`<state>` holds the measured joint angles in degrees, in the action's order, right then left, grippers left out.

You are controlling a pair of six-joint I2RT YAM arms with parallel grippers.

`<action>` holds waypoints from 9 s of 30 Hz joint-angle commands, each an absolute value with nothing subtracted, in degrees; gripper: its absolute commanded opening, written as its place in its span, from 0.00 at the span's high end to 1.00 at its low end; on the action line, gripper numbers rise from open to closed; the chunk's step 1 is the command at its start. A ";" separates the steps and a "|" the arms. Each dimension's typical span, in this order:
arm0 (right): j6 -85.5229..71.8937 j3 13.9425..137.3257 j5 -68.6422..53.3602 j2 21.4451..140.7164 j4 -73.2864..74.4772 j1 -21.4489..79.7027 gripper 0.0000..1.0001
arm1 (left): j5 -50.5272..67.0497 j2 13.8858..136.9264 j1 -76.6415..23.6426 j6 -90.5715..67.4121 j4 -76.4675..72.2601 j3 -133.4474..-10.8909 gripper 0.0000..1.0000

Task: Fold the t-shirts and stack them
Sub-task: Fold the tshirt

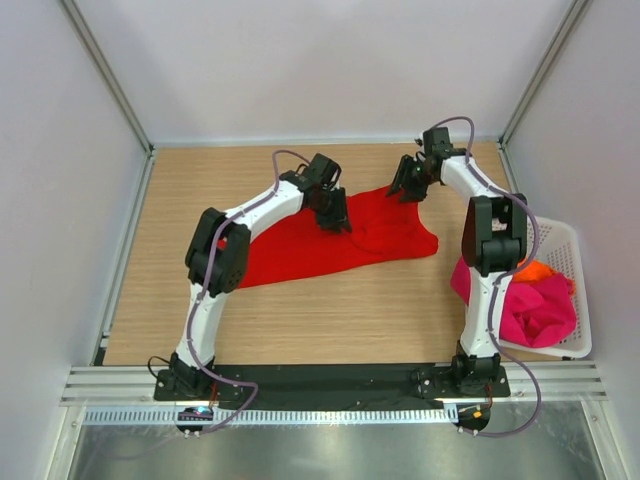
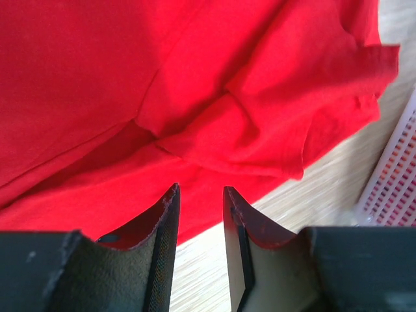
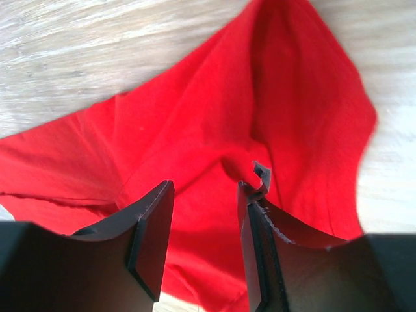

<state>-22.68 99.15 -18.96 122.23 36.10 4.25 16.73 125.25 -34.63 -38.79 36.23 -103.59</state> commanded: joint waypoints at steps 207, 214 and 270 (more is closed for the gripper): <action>-39.03 118.65 25.40 127.26 52.48 18.90 0.36 | 5.00 64.60 -31.73 -25.75 39.47 -62.40 0.61; -31.04 119.44 23.04 135.51 46.24 18.81 0.36 | 2.82 65.91 -31.47 -23.38 38.50 -61.26 0.60; -28.56 99.76 14.41 115.23 49.40 31.29 0.37 | 15.45 102.75 -34.27 -38.39 35.42 -56.34 0.65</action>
<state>-26.72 100.29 11.35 120.60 52.86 33.45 13.58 101.51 -30.52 -34.68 35.83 -60.86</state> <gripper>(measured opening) 0.624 0.349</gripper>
